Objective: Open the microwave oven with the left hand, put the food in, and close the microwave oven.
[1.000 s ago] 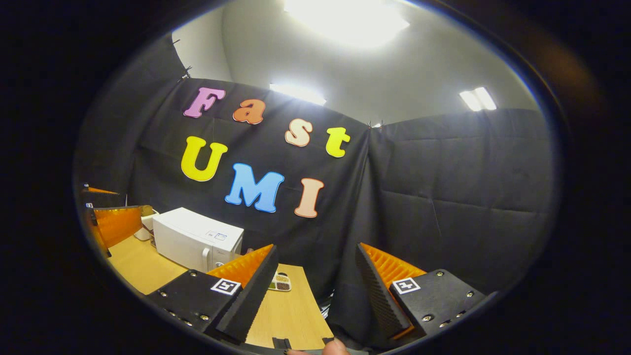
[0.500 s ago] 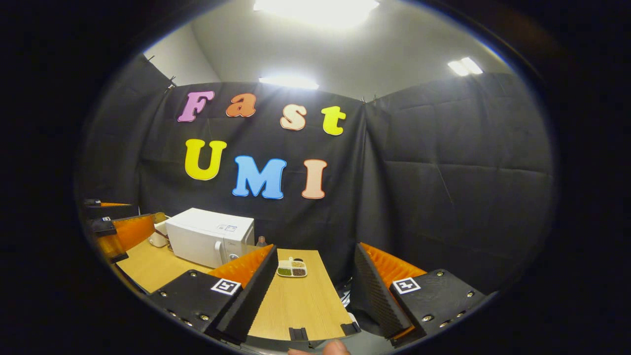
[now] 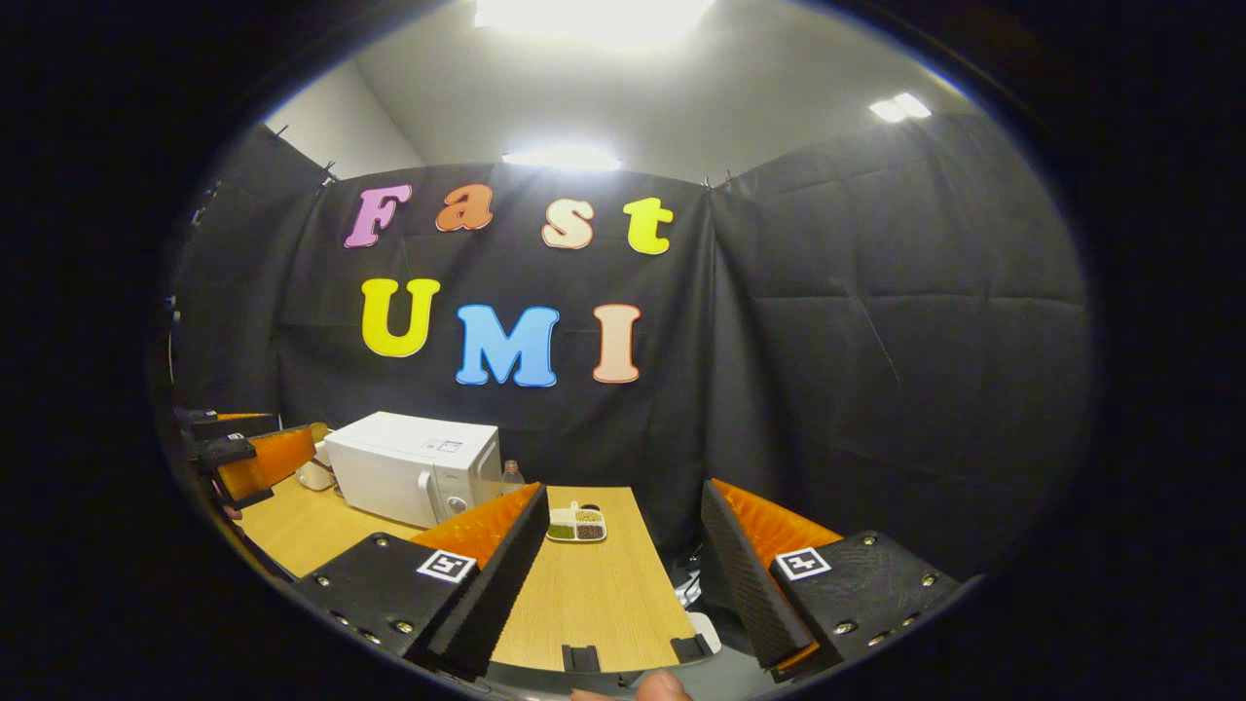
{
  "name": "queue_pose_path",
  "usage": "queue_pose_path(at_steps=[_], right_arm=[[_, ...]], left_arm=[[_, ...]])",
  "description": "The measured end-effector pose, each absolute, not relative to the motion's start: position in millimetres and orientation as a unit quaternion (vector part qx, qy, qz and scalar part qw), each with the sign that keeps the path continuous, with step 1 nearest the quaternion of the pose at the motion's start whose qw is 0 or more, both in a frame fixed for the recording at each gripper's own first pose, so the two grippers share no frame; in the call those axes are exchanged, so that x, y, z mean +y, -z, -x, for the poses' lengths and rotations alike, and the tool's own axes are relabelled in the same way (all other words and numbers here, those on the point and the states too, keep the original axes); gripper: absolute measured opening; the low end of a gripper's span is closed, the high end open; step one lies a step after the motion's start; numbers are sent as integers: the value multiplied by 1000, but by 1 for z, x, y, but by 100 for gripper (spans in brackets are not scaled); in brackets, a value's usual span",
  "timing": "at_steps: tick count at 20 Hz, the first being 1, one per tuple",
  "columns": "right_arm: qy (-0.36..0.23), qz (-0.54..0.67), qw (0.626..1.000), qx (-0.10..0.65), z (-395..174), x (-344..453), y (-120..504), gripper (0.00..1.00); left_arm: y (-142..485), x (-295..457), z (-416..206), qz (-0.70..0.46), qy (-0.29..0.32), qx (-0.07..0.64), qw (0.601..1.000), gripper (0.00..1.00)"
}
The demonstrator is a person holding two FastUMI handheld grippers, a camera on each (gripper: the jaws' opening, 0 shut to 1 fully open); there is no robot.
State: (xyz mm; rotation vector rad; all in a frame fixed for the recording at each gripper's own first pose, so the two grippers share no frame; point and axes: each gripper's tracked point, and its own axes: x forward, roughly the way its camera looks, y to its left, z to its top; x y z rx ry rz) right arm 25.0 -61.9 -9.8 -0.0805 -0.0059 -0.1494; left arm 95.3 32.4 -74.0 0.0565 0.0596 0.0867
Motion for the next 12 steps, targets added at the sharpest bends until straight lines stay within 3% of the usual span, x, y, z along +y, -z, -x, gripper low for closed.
queue_pose_path(at_steps=[3, 4, 6, 7, 8, 9, 10, 11, 12], right_arm=[[80, 39, 996, -1, -62, -42, 12, 96], [78, 41, 996, -2, -74, -33, 10, 96], [84, 57, 995, 7, -95, -22, 13, 96], [85, 67, 994, 12, -105, -16, 14, 96], [88, 77, 993, 16, -112, -11, 13, 96], [93, 85, 992, 21, -119, -9, 13, 96], [98, 89, 991, 26, -126, -7, 12, 96], [103, 90, 990, 33, -133, -5, 14, 96], [106, 91, 989, 45, -139, -3, 18, 96]], left_arm=[[100, 72, -145, -23, -48, 39, 998, 94], [112, 86, -164, -18, -48, 45, 998, 99], [149, 111, -201, -7, -47, 68, 997, 99], [166, 122, -221, -4, -46, 77, 996, 94], [182, 132, -240, -6, -44, 85, 995, 100], [199, 139, -256, -11, -42, 93, 995, 94], [214, 146, -274, -16, -39, 99, 994, 100], [229, 152, -292, -18, -36, 104, 994, 97], [243, 156, -308, -16, -33, 111, 993, 100]])
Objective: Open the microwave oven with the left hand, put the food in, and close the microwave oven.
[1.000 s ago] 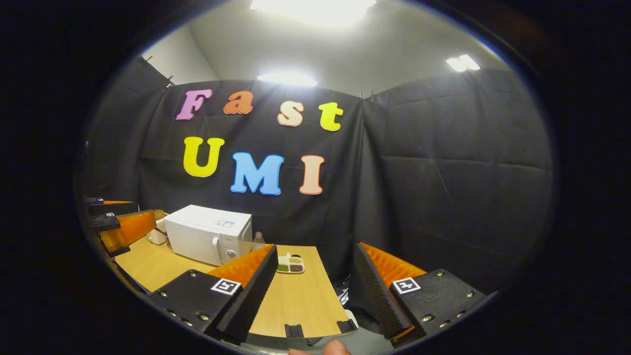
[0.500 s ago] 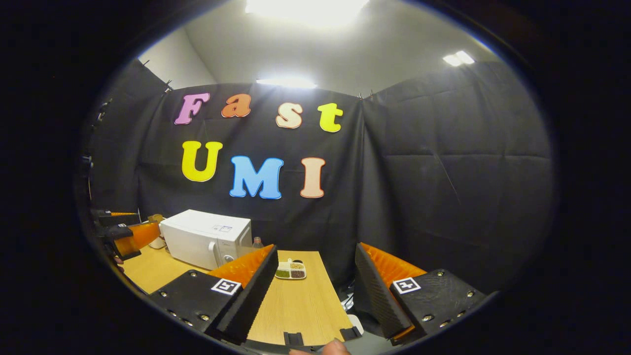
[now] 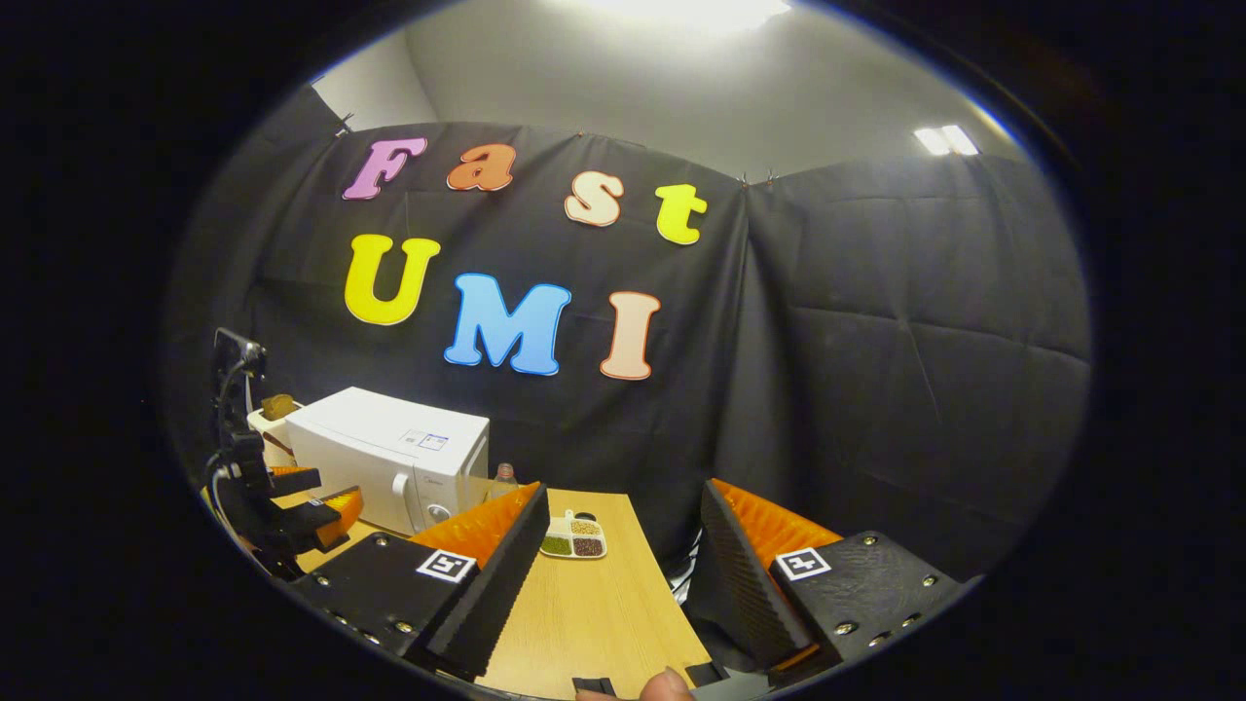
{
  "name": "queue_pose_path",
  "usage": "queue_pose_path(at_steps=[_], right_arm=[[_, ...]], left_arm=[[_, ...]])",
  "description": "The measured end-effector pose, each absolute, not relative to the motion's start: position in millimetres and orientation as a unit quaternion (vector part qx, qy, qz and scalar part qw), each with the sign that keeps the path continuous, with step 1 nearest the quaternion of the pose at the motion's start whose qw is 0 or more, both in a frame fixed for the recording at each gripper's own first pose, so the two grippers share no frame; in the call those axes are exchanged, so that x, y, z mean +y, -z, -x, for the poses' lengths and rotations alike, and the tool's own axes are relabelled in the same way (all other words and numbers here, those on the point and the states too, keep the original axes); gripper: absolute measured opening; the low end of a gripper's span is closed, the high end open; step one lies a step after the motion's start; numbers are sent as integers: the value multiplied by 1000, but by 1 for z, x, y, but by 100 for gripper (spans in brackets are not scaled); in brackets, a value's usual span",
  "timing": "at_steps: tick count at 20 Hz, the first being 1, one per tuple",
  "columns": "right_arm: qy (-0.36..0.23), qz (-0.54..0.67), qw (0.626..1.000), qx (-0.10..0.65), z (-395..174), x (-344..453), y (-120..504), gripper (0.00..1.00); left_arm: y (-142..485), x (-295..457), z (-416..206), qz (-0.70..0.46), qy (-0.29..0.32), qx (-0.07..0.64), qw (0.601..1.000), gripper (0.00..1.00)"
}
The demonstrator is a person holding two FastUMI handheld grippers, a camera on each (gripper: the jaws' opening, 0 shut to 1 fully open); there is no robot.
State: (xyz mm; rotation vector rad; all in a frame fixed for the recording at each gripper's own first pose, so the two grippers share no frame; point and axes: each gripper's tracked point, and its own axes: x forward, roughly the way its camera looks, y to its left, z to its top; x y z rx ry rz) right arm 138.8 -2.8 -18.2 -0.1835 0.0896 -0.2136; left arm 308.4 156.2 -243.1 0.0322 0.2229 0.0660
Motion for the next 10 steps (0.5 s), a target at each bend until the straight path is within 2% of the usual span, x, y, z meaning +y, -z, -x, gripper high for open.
queue_pose_path(at_steps=[1, 2, 3, 6, 8, 10], right_arm=[[113, 94, 988, 55, -143, -3, 24, 96], [121, 96, 986, 59, -146, -4, 25, 96], [128, 97, 985, 64, -150, -5, 26, 96], [140, 103, 981, 82, -156, -5, 35, 96], [152, 108, 978, 92, -157, -9, 41, 96], [163, 104, 976, 103, -155, -13, 47, 96]], left_arm=[[255, 159, -323, -11, -30, 117, 993, 94], [264, 160, -336, -7, -28, 121, 992, 97], [275, 162, -347, -5, -26, 125, 992, 94], [305, 165, -385, -13, -23, 135, 990, 97], [323, 168, -412, -11, -23, 141, 990, 94], [337, 171, -436, -7, -28, 147, 989, 97]])
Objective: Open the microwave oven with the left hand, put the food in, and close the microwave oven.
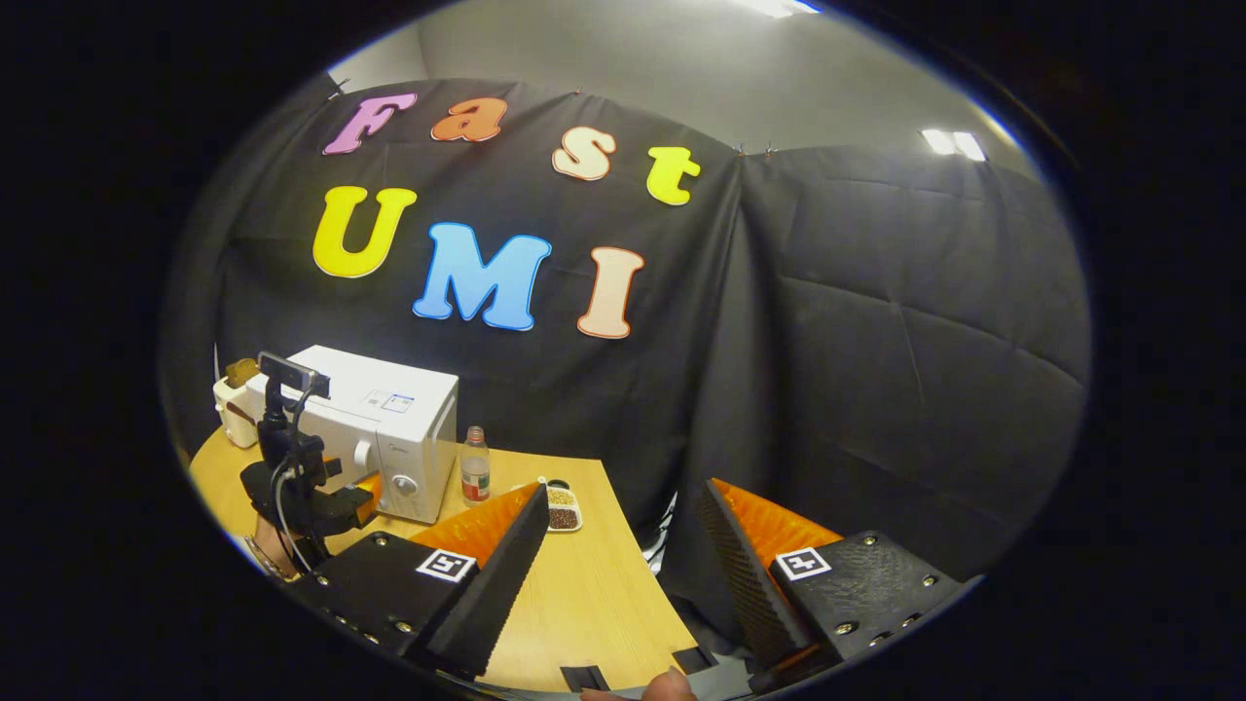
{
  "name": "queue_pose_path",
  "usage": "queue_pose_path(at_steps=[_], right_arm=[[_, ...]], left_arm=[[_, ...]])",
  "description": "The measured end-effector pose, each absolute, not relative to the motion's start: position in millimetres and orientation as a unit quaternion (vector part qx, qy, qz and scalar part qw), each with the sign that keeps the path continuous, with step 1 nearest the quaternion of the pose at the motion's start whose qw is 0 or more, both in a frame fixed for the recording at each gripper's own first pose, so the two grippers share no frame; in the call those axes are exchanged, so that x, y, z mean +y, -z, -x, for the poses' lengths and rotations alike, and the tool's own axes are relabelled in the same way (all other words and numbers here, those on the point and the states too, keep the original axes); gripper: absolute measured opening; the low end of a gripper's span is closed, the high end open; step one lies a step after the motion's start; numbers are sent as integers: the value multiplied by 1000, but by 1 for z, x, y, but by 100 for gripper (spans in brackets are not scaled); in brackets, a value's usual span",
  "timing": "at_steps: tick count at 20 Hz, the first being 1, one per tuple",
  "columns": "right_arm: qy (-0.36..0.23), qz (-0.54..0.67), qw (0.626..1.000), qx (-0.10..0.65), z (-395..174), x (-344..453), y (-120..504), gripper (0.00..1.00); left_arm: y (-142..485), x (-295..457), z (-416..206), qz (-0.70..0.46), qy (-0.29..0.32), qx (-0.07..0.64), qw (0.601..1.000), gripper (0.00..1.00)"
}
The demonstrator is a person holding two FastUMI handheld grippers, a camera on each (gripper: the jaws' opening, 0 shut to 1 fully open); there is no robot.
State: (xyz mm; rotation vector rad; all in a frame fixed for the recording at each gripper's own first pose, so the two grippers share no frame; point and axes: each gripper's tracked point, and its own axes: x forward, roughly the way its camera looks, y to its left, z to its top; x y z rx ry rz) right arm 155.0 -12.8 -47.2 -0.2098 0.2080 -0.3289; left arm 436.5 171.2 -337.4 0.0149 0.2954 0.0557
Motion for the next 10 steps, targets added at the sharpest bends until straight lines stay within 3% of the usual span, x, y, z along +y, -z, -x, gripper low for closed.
queue_pose_path(at_steps=[1, 2, 6, 9, 10], right_arm=[[169, 104, 974, 109, -153, -15, 51, 96], [175, 106, 972, 113, -151, -17, 52, 96], [196, 109, 966, 127, -141, -27, 57, 96], [203, 102, 965, 135, -135, -29, 60, 96], [201, 102, 965, 131, -134, -27, 57, 96]], left_arm=[[344, 174, -447, -7, -31, 149, 988, 94], [350, 178, -455, -8, -36, 150, 988, 100], [378, 186, -480, -8, -49, 166, 985, 86], [398, 198, -473, -10, -76, 197, 977, 63], [402, 202, -478, -3, -76, 200, 977, 60]])
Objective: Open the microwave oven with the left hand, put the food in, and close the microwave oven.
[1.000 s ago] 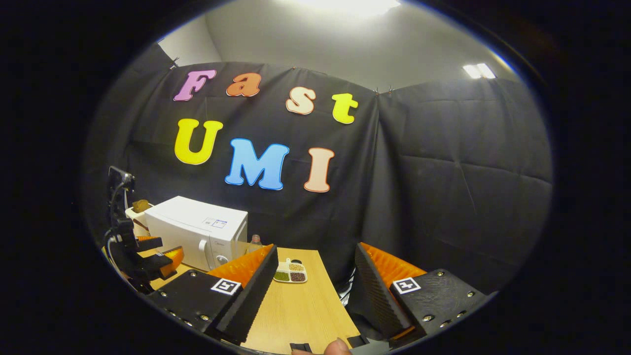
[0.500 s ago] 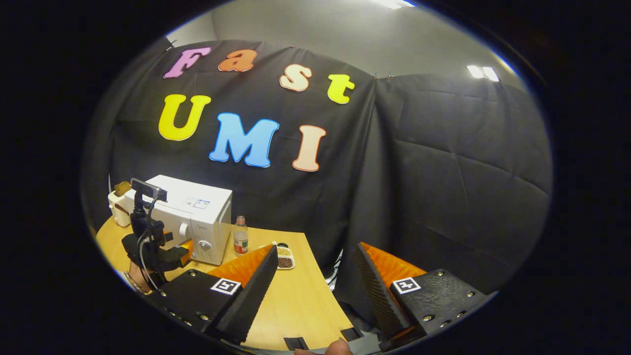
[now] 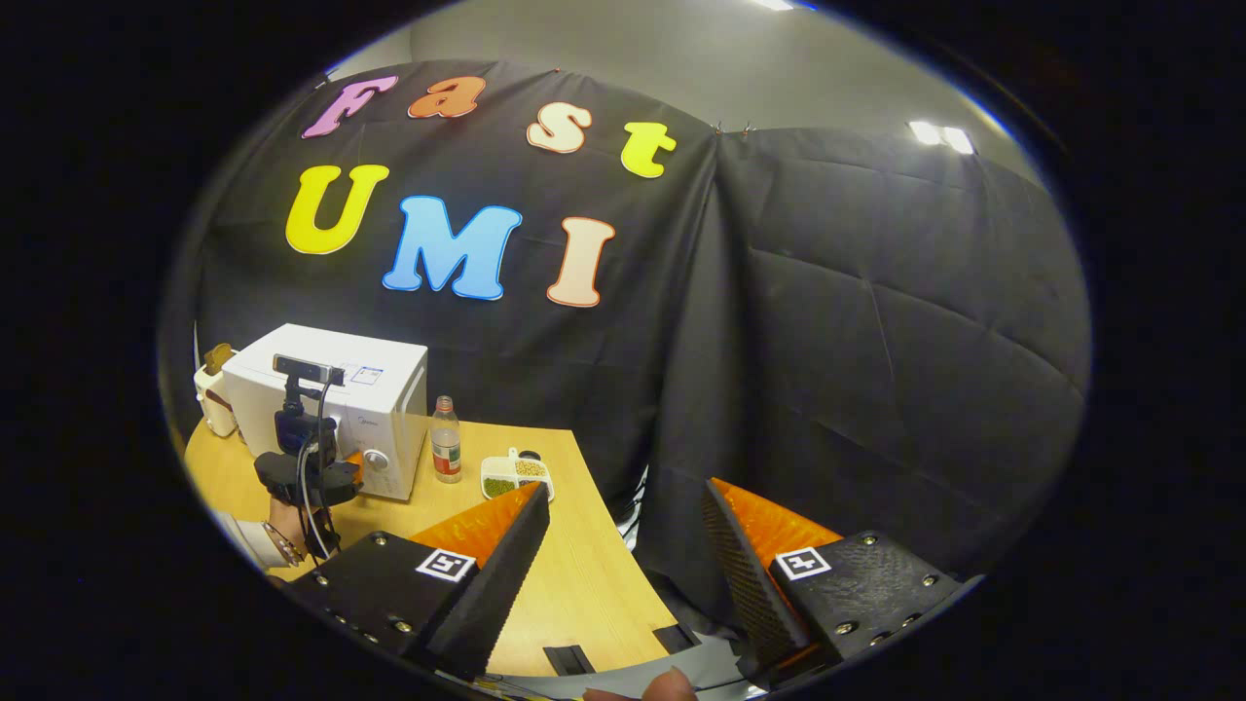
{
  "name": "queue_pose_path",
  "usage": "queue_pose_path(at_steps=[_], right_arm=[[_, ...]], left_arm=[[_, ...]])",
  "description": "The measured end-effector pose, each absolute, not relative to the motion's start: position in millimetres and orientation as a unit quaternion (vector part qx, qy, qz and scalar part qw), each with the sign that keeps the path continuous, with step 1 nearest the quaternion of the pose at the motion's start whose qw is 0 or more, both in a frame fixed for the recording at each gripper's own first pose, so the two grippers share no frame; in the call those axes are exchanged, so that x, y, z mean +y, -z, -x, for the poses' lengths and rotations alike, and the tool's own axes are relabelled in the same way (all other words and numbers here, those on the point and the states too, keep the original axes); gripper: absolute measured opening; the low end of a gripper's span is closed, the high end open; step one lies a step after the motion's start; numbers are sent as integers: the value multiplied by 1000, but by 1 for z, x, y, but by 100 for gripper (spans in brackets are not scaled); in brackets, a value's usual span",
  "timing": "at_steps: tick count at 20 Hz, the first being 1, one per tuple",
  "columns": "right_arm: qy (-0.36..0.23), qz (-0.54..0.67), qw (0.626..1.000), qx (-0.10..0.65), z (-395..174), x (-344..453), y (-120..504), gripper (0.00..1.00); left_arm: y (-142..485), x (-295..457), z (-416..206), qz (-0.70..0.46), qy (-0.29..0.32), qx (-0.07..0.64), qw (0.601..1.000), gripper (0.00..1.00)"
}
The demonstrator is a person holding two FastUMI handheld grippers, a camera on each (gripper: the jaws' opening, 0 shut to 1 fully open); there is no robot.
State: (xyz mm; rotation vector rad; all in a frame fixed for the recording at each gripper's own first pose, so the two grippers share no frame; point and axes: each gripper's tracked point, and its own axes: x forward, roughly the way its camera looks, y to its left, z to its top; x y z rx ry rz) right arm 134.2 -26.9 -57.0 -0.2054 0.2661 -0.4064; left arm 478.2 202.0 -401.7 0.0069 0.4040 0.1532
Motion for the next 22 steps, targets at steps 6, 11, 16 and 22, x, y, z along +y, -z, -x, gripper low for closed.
queue_pose_path(at_steps=[6, 11, 16, 22], right_arm=[[177, 81, 974, 112, -127, -11, 49, 96], [167, 78, 978, 94, -111, -2, 44, 96], [155, 55, 982, 93, -95, 8, 50, 96], [101, 46, 990, 84, -79, 28, 57, 96]], left_arm=[[401, 198, -471, 10, -42, 205, 978, 25], [405, 196, -437, 22, -11, 227, 974, 22], [400, 213, -344, -11, -16, 214, 977, 22], [396, 251, -258, -37, -31, 235, 971, 24]])
